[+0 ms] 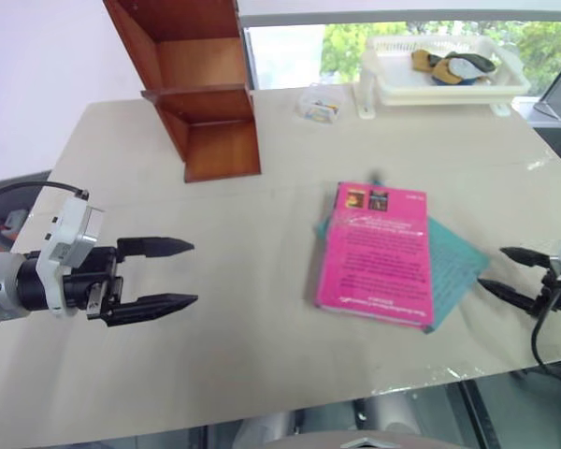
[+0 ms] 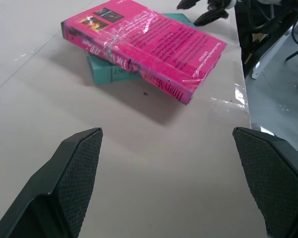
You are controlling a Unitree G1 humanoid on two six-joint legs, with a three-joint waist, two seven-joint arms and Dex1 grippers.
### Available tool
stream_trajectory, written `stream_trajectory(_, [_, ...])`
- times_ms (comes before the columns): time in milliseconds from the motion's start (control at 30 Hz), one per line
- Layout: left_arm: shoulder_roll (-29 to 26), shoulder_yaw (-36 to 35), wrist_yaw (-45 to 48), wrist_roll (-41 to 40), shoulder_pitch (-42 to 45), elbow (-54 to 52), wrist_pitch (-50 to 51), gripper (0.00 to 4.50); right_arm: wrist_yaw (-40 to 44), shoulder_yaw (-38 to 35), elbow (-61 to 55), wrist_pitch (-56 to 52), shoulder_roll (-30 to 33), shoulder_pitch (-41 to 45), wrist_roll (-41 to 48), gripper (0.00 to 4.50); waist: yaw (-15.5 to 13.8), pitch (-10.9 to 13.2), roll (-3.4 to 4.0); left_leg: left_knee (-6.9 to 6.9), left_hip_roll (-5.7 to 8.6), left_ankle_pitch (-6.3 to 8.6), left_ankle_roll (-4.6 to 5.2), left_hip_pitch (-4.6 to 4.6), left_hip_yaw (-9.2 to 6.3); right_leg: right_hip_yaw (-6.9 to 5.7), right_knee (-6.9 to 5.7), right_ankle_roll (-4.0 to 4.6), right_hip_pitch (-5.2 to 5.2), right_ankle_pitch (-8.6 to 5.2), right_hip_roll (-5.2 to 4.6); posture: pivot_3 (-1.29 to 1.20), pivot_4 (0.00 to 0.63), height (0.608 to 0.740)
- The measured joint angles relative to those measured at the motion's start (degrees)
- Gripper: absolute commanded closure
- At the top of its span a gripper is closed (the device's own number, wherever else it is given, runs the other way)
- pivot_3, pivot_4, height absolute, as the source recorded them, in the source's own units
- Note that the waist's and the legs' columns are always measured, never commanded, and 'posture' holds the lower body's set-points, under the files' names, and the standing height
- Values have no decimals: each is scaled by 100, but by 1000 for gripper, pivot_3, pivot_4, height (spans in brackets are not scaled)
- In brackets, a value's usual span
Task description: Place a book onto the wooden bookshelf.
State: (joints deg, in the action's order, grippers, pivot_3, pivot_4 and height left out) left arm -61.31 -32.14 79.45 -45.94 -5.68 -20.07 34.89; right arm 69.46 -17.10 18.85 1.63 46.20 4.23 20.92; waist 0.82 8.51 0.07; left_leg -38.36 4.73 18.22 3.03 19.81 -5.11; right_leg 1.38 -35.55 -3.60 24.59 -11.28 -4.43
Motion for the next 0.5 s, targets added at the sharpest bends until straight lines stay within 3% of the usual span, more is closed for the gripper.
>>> stream_trajectory(500, [18,63,-46,103,27,47,-106,86,332,1222,581,1029,-423,1196,-628,0,-2,7,2,0,0,-1,-1,5,-1,0,-1,1,7,0,3,0,150,740])
